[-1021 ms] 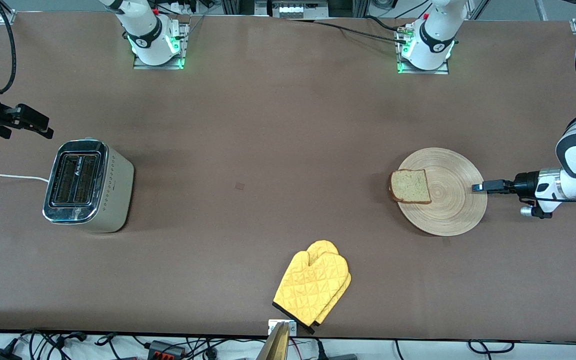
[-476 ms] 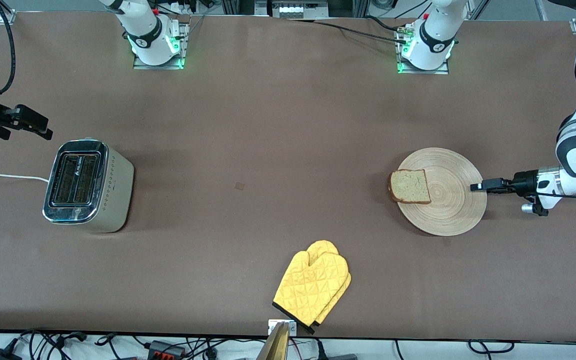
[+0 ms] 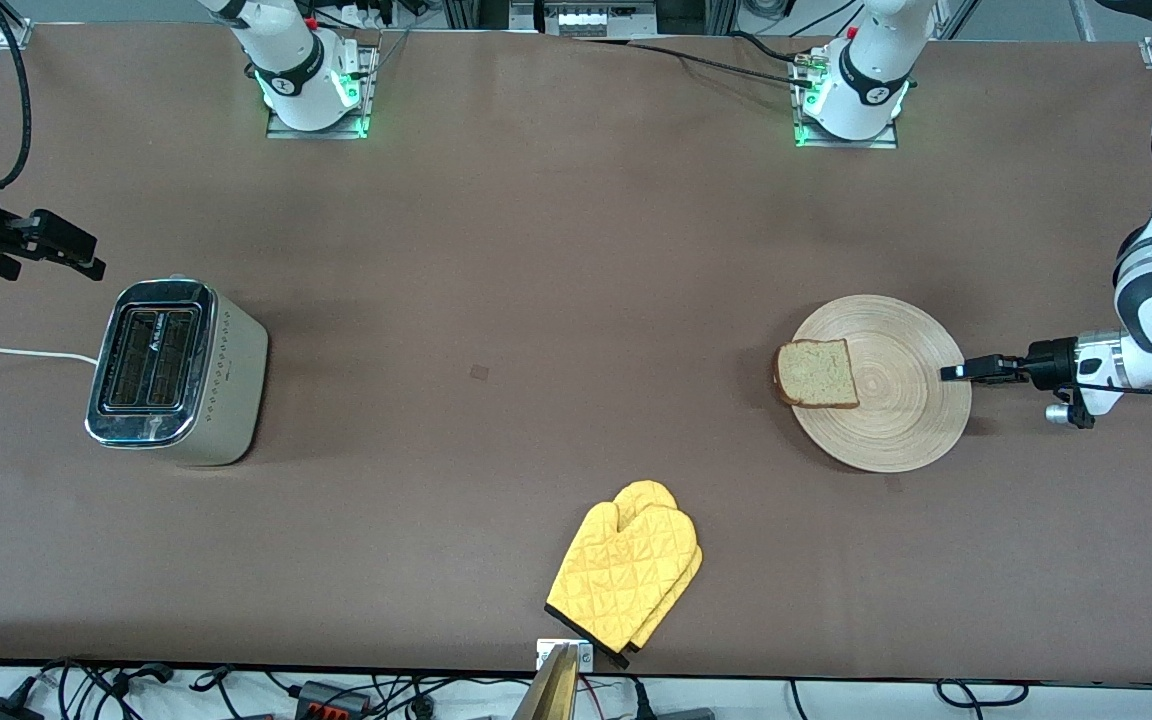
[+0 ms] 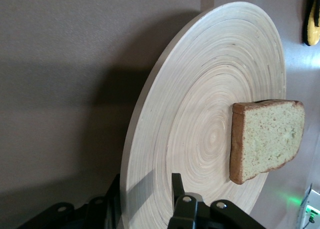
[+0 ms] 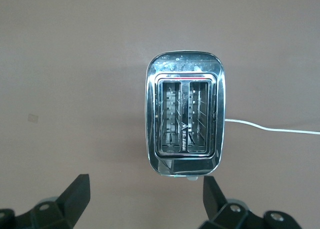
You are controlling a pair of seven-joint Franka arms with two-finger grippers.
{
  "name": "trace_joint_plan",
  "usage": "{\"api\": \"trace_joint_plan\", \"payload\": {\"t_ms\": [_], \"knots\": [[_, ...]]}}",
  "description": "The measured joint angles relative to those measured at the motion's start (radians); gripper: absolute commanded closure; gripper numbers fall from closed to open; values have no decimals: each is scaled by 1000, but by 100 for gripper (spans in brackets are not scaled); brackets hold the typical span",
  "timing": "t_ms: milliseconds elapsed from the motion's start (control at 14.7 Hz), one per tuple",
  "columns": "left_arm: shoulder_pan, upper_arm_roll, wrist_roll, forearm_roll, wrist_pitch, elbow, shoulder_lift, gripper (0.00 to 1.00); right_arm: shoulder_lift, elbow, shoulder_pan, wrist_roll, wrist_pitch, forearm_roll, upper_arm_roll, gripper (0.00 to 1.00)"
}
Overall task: Move plate and put bread in toaster
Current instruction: 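Grasp the wooden plate rim with the left gripper, then slide the plate toward the table center with the left gripper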
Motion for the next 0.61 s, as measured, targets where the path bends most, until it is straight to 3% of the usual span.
{"api": "trace_joint_plan", "payload": {"t_ms": [204, 612], "knots": [[4, -1, 8, -33, -55, 12, -2, 99, 0, 0, 0, 0, 0, 0, 0, 0], [-3, -18, 72, -97, -142, 55, 13, 99, 0, 0, 2, 0, 0, 0, 1, 0]]}}
